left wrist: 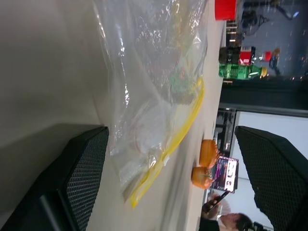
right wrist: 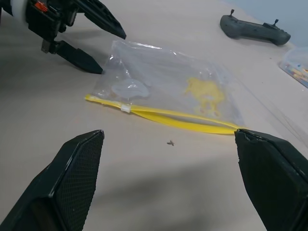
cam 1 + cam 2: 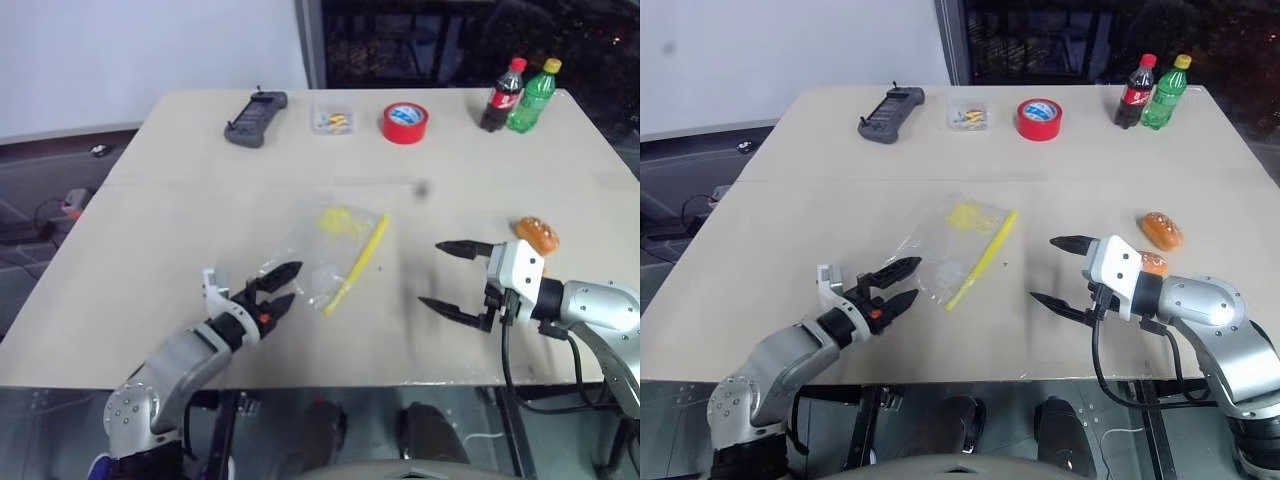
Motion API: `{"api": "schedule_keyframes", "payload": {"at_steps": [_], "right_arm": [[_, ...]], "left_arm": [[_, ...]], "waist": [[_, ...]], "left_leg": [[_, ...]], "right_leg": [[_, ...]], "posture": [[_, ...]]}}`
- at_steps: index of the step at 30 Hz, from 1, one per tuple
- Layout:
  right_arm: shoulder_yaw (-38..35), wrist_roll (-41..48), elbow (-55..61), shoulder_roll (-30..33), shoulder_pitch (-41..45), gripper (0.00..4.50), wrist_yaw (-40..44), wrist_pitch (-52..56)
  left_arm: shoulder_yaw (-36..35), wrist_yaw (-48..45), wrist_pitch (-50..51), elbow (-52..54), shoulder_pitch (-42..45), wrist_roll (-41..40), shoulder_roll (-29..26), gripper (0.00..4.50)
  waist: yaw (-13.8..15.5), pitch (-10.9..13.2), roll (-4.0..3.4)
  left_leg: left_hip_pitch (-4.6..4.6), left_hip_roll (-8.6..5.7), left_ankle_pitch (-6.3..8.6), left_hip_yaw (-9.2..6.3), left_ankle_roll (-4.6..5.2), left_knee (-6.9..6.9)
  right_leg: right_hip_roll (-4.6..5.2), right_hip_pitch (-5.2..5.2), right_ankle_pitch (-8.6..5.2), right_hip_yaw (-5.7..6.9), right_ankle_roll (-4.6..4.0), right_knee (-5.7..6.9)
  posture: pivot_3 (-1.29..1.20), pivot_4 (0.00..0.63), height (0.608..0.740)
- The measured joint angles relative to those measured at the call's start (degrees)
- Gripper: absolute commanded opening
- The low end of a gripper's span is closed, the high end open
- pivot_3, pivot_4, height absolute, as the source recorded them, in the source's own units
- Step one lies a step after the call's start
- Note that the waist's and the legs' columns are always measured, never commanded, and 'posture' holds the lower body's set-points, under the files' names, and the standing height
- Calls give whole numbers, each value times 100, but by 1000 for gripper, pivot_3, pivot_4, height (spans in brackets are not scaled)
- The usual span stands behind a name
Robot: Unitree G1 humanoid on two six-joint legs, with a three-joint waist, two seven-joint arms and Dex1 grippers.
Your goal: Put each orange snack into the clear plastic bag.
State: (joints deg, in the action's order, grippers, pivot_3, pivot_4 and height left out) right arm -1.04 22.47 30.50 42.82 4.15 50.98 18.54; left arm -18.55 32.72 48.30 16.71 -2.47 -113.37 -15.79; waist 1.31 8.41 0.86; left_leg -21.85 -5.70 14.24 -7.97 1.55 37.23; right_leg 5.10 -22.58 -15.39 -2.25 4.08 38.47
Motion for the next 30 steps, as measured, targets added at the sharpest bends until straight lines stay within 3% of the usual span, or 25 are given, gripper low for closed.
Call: {"api": "schedule_keyframes", "payload": {"at_steps": [10, 16, 23, 27, 30], "right_arm": [[-7, 4, 90, 1, -50, 4453, -44, 22], [-7, 1, 105, -1, -51, 4453, -153, 76], [-5, -4, 123, -22, -50, 4453, -258, 116], [9, -51, 129, -59, -27, 4453, -296, 117], [14, -98, 129, -79, -5, 4453, -322, 115]], "left_arm": [[547, -1266, -395, -1487, 1218, 1307, 431, 4477], [602, -3146, -194, -2645, 1938, 2320, 408, 4477], [315, -5088, 173, -3382, 2114, 2787, 221, 4477], [109, -5299, 246, -3799, 2518, 3051, 321, 4477], [76, -4837, 192, -3947, 2824, 3429, 534, 4477]], "waist": [[184, -62, -90], [158, -63, -93], [84, -57, -90], [88, -47, -75], [99, -39, -62]], "left_leg": [[27, -5, 0, -32, 2, 1], [21, -8, 0, -45, 2, -1], [5, -5, 0, -49, 3, -12], [-2, -7, 0, -53, 3, -12], [-6, -9, 1, -56, 3, -12]], "right_leg": [[-15, 69, 0, 68, 1, -46], [-16, 70, 1, 83, 5, -54], [-11, 44, 1, 82, 6, -55], [-10, 42, 2, 84, 8, -59], [-7, 42, 3, 85, 10, -67]], "posture": [[0, 150, 740], [0, 150, 740], [0, 150, 740], [0, 150, 740], [0, 150, 740]]}}
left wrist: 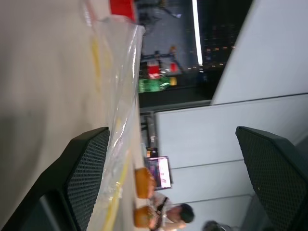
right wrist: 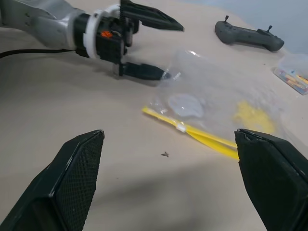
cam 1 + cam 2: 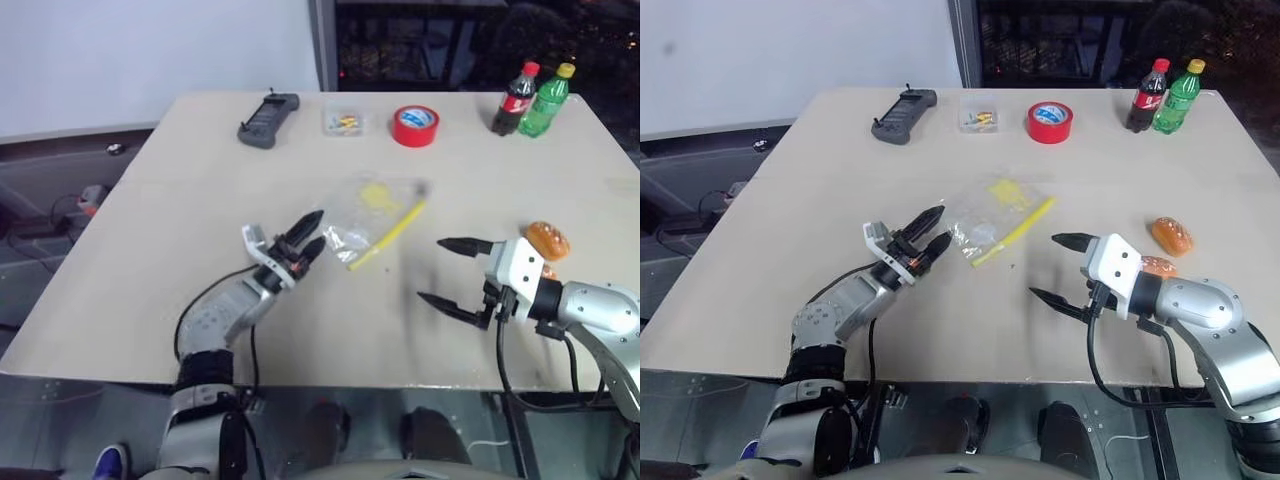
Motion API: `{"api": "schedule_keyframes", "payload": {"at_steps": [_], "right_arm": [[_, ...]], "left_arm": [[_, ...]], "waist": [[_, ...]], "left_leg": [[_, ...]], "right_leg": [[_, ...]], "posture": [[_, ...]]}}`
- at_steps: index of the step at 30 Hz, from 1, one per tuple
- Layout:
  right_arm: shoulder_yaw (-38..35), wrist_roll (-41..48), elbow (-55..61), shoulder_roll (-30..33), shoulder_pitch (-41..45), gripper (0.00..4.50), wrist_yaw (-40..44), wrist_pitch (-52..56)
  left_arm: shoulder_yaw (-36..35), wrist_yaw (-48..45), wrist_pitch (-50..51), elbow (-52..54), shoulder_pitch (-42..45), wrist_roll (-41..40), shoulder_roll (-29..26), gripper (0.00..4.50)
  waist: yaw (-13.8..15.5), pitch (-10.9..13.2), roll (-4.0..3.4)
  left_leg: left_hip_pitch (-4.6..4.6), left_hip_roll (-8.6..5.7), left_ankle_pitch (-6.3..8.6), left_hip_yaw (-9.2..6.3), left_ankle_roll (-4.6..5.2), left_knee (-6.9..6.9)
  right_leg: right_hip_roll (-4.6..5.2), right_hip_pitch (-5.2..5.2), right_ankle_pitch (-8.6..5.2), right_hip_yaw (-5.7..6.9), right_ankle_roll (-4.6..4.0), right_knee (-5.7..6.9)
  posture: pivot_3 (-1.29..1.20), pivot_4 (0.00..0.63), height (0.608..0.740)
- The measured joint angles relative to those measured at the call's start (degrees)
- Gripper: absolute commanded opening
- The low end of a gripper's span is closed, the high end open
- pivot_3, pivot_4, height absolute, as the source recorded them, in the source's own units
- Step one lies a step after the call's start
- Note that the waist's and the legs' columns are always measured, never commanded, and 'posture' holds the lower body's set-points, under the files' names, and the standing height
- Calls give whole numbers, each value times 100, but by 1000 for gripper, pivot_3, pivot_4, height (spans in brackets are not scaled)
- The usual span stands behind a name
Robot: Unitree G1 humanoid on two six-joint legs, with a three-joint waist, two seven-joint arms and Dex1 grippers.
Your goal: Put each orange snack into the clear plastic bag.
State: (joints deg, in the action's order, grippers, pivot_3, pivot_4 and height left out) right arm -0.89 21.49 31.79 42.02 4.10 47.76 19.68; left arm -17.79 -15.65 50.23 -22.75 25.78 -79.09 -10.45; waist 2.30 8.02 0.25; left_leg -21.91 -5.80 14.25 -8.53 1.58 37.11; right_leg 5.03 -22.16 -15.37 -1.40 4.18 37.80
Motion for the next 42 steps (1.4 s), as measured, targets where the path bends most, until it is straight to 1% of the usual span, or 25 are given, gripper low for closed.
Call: {"api": "schedule_keyframes", "payload": {"at_steps": [1, 5, 8, 10, 11, 13, 15, 18, 19, 20, 22, 25, 26, 27, 37, 42], "right_arm": [[4, -10, 0, -22, 25, 4453, -8, -5], [15, -57, -4, -52, 64, 4453, -17, -5], [16, -69, -5, -70, 108, 4453, -17, -9], [25, -77, -8, -83, 120, 4453, -17, -9], [36, -77, -7, -91, 137, 4453, -18, -11], [42, -83, -7, -104, 137, 4453, -20, -11], [42, -93, -7, -117, 137, 4453, -41, -10], [45, -96, -7, -145, 137, 4500, -64, -3], [46, -96, -7, -153, 138, 4500, -66, -2], [49, -97, -7, -162, 138, 4500, -69, 0], [49, -98, -6, -163, 138, 4500, -76, 2], [49, -140, -2, -164, 130, 4500, -135, 7], [49, -168, 7, -164, 118, 4500, -165, 7], [49, -191, 16, -164, 111, 4500, -181, 8], [18, -523, 108, -161, -188, 4500, -465, 4], [-86, -633, 79, -161, -367, 4500, -588, -18]], "left_arm": [[12, 218, -46, 18, 88, 193, 79, 4477], [-48, 580, -70, 164, 209, 485, 284, 4477], [-2, 717, -81, 201, 348, 767, 351, 4477], [276, 686, -118, 312, 484, 1250, 318, 4477], [291, 712, -108, 302, 555, 1360, 356, 4477], [46, 842, 19, 140, 679, 1227, 537, 4477], [-121, 853, 202, -34, 774, 1144, 589, 4477], [-209, 857, 327, -264, 928, 1247, 598, 3703], [-228, 869, 345, -354, 975, 1289, 606, 3301], [-259, 898, 396, -467, 1024, 1349, 613, 2710], [-281, 950, 449, -539, 1071, 1392, 630, 2033], [-515, 1078, 530, -692, 1290, 1406, 726, 525], [-567, 1087, 566, -702, 1331, 1390, 742, 187], [-609, 1095, 580, -706, 1365, 1378, 754, 79], [-976, 1354, 820, -700, 1442, 1302, 799, 79], [-1216, 1488, 1303, -490, 1303, 989, 709, 79]], "waist": [[1, 0, 0], [11, 0, 1], [12, 1, 2], [20, 3, 5], [16, 3, 5], [0, 8, 13], [-4, 12, 20], [10, 13, 21], [10, 14, 22], [2, 16, 26], [-7, 19, 30], [9, 20, 31], [16, 20, 30], [20, 19, 30], [-9, 21, 33], [-45, 29, 45]], "left_leg": [[0, 0, 0, 0, 0, 0], [1, 1, 0, -3, -1, -1], [1, -1, 0, -2, 0, 0], [0, -3, 0, -4, -1, 1], [1, -3, 0, -2, -1, 1], [-4, -3, 0, -3, -1, 1], [-7, -2, -10, -8, -18, 0], [-8, -4, -11, -10, -20, -1], [-9, -4, -11, -10, -20, -1], [-10, -5, -10, -9, -19, -1], [-10, -5, -9, -8, -17, -1], [-8, -4, -9, -13, -18, -3], [-7, -4, -9, -14, -18, -3], [-6, -5, -9, -15, -18, -2], [-6, -4, -10, -11, -19, -1], [-7, -3, -9, -7, -20, -3]], "right_leg": [[4, 0, 0, -1, 0, -1], [8, 2, 0, 0, 1, -1], [2, 4, 2, 5, 5, -3], [-2, 7, 3, 10, 7, -5], [-3, 7, 3, 8, 8, -6], [-2, 1, 4, 7, 9, -8], [-3, -2, 4, 12, 9, -8], [-3, -1, 3, 16, 10, -8], [-2, -1, 3, 16, 10, -10], [-2, -1, 3, 15, 11, -11], [-2, -1, 3, 14, 11, -12], [-2, 0, 2, 19, 12, -11], [-1, 3, 2, 21, 12, -10], [-1, 4, 2, 22, 13, -10], [-3, 2, 2, 16, 19, -10], [-3, -3, 1, 9, 20, -10]], "posture": [[0, 150, 740], [0, 150, 740], [0, 150, 740], [0, 150, 740], [0, 150, 740], [0, 150, 740], [0, 150, 740], [0, 150, 740], [0, 150, 740], [0, 150, 740], [0, 150, 740], [0, 150, 740], [0, 150, 740], [0, 150, 740], [0, 150, 740], [0, 150, 740]]}}
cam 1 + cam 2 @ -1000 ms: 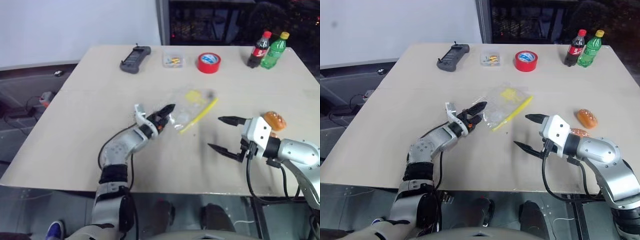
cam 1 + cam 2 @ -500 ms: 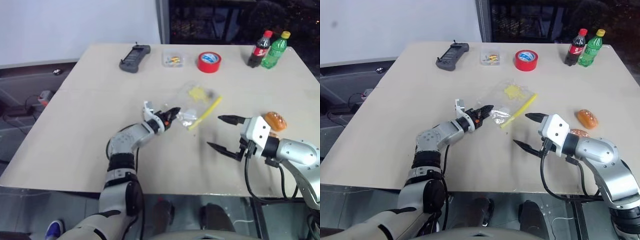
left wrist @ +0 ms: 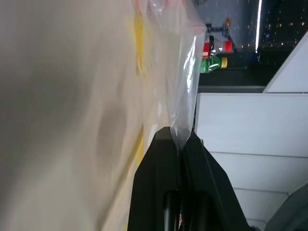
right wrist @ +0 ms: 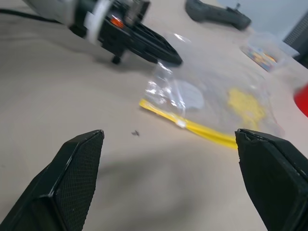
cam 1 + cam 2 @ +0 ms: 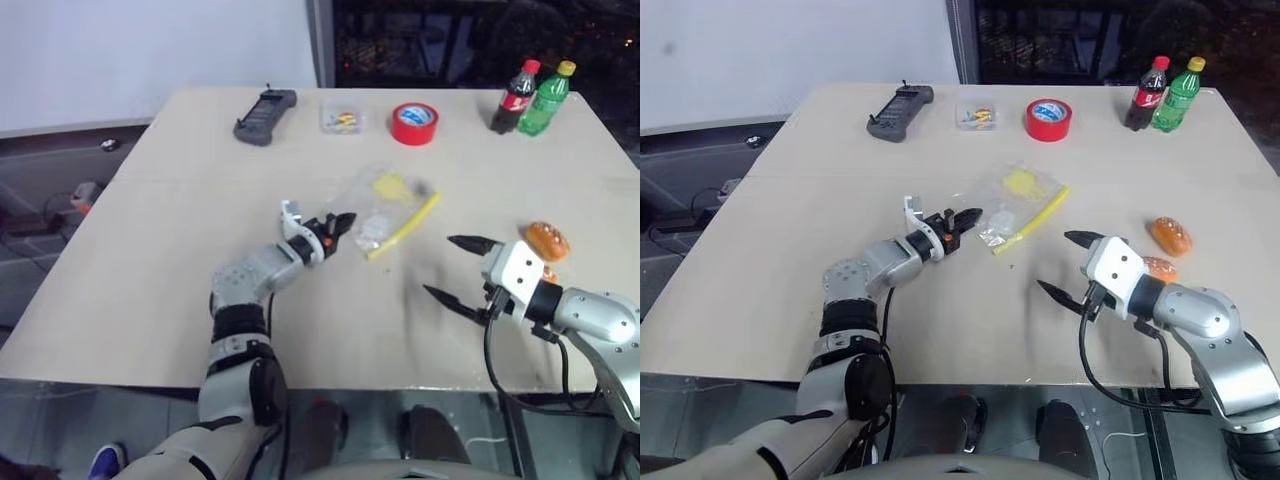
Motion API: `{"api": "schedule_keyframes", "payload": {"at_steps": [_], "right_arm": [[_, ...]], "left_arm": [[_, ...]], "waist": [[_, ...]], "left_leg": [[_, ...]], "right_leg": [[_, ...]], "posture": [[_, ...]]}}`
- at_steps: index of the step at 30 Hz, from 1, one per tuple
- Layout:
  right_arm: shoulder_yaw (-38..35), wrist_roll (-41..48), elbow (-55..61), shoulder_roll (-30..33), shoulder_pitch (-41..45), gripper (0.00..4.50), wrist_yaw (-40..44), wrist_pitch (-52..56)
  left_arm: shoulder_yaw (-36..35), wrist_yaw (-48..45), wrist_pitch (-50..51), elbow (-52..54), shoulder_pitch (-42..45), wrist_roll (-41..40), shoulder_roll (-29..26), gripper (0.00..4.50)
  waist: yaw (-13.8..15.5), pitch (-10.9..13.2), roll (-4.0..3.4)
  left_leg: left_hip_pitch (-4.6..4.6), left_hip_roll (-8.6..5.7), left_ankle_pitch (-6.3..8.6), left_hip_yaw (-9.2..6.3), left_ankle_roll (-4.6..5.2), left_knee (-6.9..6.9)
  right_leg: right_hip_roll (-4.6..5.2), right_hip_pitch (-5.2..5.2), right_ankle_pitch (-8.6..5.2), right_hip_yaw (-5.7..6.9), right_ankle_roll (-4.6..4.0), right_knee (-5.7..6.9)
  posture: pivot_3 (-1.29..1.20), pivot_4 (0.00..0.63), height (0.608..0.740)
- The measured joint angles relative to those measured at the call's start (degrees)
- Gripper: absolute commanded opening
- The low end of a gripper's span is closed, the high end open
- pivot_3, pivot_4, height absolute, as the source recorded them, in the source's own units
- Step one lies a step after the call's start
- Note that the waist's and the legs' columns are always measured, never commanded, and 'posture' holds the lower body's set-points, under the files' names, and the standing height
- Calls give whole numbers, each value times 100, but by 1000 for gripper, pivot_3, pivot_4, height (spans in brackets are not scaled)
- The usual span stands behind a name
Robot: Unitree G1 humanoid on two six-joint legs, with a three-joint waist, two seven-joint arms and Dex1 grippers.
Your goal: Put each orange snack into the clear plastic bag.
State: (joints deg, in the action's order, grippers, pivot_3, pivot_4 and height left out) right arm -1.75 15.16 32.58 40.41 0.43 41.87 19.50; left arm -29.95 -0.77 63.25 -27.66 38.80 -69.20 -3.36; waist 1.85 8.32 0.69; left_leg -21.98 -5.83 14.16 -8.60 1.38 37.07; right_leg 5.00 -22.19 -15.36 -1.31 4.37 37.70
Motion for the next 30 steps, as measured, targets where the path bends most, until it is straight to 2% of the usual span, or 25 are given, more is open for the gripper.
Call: {"api": "schedule_keyframes", "payload": {"at_steps": [5, 7, 9, 10, 12, 16, 22, 30], "right_arm": [[-82, -156, -16, 3, -19, 4500, -22, -145], [13, -550, -146, -4, 27, 4500, -129, -510], [70, -694, -227, -6, 33, 4500, -186, -609], [509, -1304, -595, -197, 362, 4500, -441, -976], [929, -1851, -1073, -417, 591, 4500, -704, -1326], [1360, -2486, -1750, -781, 861, 4500, -1079, -1752], [1725, -3419, -2868, -1531, 1573, 4500, -2074, -2340], [1980, -3529, -3977, -2585, 2390, 4500, -2652, -2871]], "left_arm": [[-265, 232, 616, 164, -189, -574, -201, 79], [-429, 441, 1056, 197, -309, -1142, -395, 79], [-503, 501, 1169, 197, -330, -1313, -448, 79], [-561, 828, 1368, 205, -419, -2046, -666, 79], [-509, 1265, 1380, 347, -499, -2907, -803, 79], [-389, 1931, 1153, 918, -678, -4017, -860, 79], [-609, 2259, 1008, 1706, -634, -4230, -386, 79], [-679, 2468, 864, 2276, -603, -4234, -81, 79]], "waist": [[-100, 7, 11], [-126, 14, 23], [-114, 21, 32], [-140, 32, 50], [-124, 35, 54], [-92, 38, 56], [-114, 38, 57], [-205, 38, 57]], "left_leg": [[-26, 1, 0, 11, -1, -11], [-28, 4, 0, 20, -1, -12], [-31, 4, -1, 20, -2, -12], [-28, 10, -1, 24, -3, -10], [-28, 10, -1, 24, -3, -8], [-53, 5, -1, 24, -4, 1], [-67, 1, -2, 29, -5, 12], [-67, 4, -3, 36, -6, 11]], "right_leg": [[2, -44, 0, -16, 0, 7], [1, -57, 0, -27, 0, 14], [-2, -61, 0, -27, 0, 16], [2, -62, 1, -33, -2, 21], [4, -64, 1, -34, -2, 23], [8, -88, 3, -35, -5, 23], [-8, -97, 4, -36, -5, 33], [-11, -100, 6, -42, -7, 34]], "posture": [[0, 150, 740], [0, 150, 740], [0, 150, 740], [0, 150, 740], [0, 150, 740], [0, 150, 740], [0, 150, 740], [0, 150, 740]]}}
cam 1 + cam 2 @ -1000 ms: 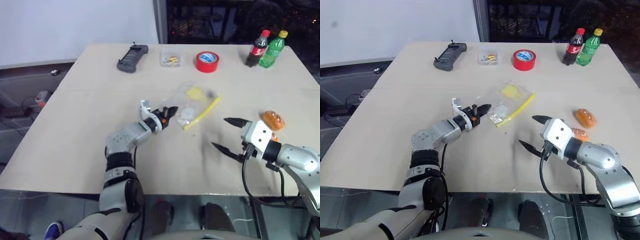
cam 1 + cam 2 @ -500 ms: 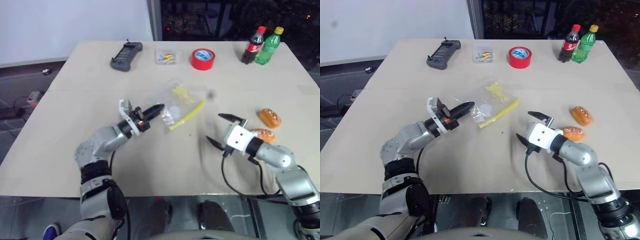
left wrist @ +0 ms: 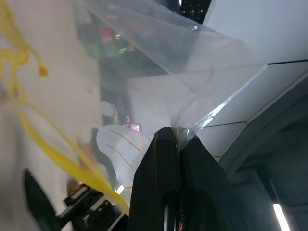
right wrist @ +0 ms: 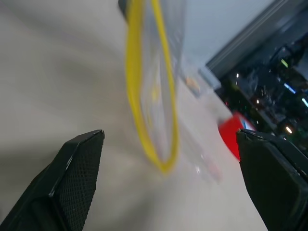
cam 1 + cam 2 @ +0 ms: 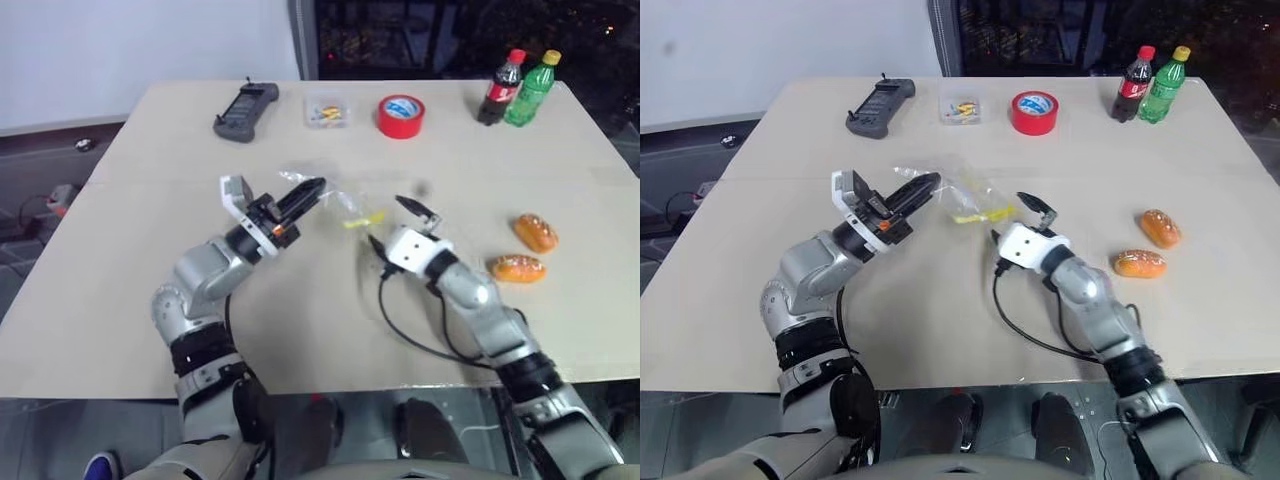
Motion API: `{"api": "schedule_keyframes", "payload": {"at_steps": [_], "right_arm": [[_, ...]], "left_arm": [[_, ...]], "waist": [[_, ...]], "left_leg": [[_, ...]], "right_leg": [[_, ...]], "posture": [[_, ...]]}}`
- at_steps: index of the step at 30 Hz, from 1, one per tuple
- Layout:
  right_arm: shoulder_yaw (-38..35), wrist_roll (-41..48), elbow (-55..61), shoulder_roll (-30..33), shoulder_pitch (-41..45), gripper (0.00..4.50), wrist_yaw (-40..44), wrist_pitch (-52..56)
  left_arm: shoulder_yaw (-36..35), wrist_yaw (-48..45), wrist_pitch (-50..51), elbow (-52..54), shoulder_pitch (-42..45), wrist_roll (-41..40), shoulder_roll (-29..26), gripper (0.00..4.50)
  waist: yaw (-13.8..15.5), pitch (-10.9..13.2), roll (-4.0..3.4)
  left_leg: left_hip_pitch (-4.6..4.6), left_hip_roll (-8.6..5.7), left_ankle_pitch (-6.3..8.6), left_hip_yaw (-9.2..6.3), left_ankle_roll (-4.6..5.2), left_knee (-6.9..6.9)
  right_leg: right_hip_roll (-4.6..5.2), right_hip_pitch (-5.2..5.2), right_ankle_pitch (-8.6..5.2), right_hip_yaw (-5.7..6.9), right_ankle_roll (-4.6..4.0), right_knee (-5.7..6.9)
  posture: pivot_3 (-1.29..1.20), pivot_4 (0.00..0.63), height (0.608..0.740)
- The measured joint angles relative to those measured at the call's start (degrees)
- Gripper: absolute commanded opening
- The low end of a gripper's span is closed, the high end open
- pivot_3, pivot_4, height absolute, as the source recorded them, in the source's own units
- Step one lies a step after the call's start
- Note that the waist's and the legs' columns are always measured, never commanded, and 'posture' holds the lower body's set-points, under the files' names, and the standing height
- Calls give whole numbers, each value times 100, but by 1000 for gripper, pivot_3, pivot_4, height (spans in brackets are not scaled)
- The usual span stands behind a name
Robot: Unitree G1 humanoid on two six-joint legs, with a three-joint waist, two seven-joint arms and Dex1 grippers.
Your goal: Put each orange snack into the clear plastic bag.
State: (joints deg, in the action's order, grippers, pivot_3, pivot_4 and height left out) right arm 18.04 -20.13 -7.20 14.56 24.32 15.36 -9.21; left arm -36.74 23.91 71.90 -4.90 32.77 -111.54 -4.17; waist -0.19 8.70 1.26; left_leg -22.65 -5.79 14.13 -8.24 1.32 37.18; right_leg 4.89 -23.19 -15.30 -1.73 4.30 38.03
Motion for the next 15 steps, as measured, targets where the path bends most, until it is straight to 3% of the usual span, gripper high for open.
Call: {"api": "schedule_keyframes", "payload": {"at_steps": [9, 15], "right_arm": [[-160, 266, -1459, -370, 818, 4500, -246, -513], [-326, 497, -2057, -387, 1051, 2560, -230, -831]], "left_arm": [[7, -29, -191, 587, -132, -1, 104, 79], [20, -96, -284, 744, -271, -1, 111, 0]], "waist": [[-63, 0, 0], [-83, 0, 0]], "left_leg": [[-1, 0, 0, 0, 0, 0], [0, 1, 0, 1, 0, 1]], "right_leg": [[-2, 0, 1, 1, -2, 1], [-5, -1, 2, -2, -3, 2]], "posture": [[0, 150, 740], [0, 150, 740]]}}
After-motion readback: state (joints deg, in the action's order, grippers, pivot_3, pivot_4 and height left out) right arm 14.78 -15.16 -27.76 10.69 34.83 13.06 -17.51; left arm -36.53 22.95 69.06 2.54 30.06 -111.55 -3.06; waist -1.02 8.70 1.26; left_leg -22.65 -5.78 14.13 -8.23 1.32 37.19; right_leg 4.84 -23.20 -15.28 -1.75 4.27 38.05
